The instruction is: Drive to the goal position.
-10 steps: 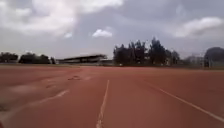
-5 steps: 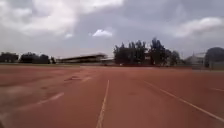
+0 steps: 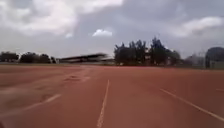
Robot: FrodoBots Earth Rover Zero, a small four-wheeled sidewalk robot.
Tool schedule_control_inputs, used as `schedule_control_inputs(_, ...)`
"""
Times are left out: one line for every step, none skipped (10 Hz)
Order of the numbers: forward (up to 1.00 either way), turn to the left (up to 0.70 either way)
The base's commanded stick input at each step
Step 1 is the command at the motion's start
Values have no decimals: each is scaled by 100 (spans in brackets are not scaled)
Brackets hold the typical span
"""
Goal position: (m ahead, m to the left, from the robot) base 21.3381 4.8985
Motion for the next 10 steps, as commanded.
schedule_control_inputs(45, 0)
schedule_control_inputs(45, 0)
schedule_control_inputs(45, 0)
schedule_control_inputs(45, 0)
schedule_control_inputs(45, 0)
schedule_control_inputs(45, 0)
schedule_control_inputs(45, 0)
schedule_control_inputs(45, 0)
schedule_control_inputs(45, 0)
schedule_control_inputs(45, 0)
